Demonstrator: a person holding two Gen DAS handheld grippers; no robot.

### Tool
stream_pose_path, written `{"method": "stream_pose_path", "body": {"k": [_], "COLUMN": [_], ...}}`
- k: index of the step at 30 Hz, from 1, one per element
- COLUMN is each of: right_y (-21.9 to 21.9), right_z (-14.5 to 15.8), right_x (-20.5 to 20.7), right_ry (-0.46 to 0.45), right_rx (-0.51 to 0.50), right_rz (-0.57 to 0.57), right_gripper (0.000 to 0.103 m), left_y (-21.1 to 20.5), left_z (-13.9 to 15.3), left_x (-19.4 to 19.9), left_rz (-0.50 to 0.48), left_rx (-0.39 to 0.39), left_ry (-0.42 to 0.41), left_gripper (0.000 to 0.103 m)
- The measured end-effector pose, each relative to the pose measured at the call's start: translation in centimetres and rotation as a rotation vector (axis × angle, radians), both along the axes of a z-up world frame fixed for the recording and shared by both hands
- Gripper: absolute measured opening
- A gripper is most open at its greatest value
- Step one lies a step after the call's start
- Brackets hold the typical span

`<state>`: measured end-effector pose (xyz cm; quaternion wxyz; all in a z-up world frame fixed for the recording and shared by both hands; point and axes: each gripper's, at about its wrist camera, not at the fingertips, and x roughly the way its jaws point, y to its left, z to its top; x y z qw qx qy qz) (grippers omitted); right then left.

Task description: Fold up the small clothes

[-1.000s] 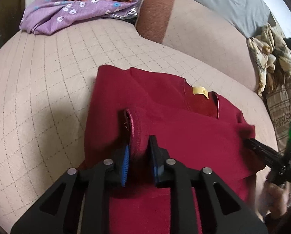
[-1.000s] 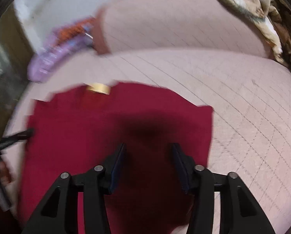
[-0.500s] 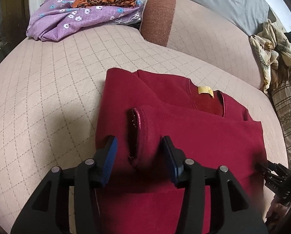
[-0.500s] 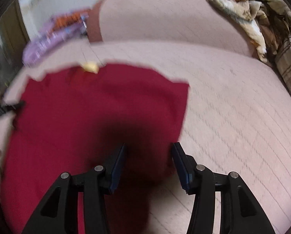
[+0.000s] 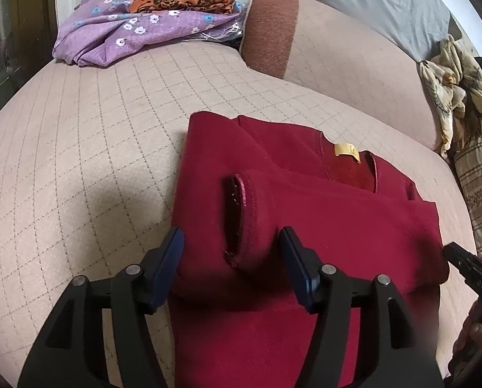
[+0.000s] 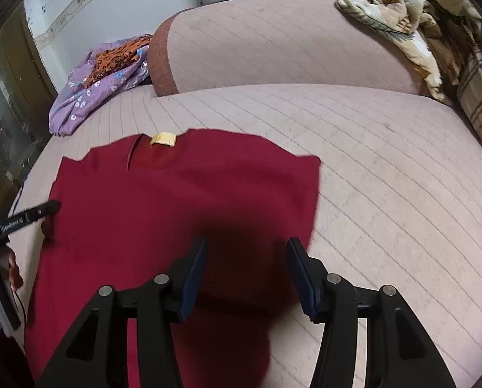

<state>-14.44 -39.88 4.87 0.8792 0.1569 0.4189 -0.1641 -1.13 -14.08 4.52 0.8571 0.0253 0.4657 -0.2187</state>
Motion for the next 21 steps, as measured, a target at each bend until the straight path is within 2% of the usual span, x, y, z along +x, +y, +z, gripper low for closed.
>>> {"method": "stream_pose_path", "body": {"k": [5,8,11,14,16,21], "right_y": [-0.9,-2.0,-3.1,-3.1,-2.8,-1.3], "right_z": [-1.6,-3.2,-4.0,-3.8,-3.2,-1.2], "right_x": [2.9,4.4,5.2,5.8,5.5,1.7], "right_ry": [0.021,0.064,0.049,0.066,0.089,0.032], "right_rx": [0.015,-0.007,-0.008,-0.021,-0.02,-0.001], "right_rz": [-0.008,-0.046,-0.057,-0.05,-0.04,-0.019], "right_gripper": [0.052,0.052,0.058,0.06,0.06,0.06], "left_y": [-0.2,-0.2,-0.2,-0.4,-0.3,0.0], "left_z": [-0.5,-1.1,-2.0,-2.0,-1.9,-1.5], "left_x": [0.3,0.6,1.3,1.1,0.8,0.2], "left_rz": [-0.002,0.006,0.013,0.012,0.009,0.008], "left_rx": [0.019,0.022,0.027,0.042,0.048,0.046], "left_ry": [-0.01,-0.003,0.034,0.016,0.007,0.006], "left_gripper": [0.066,0.07,0.071,0.073,0.073,0.073]}}
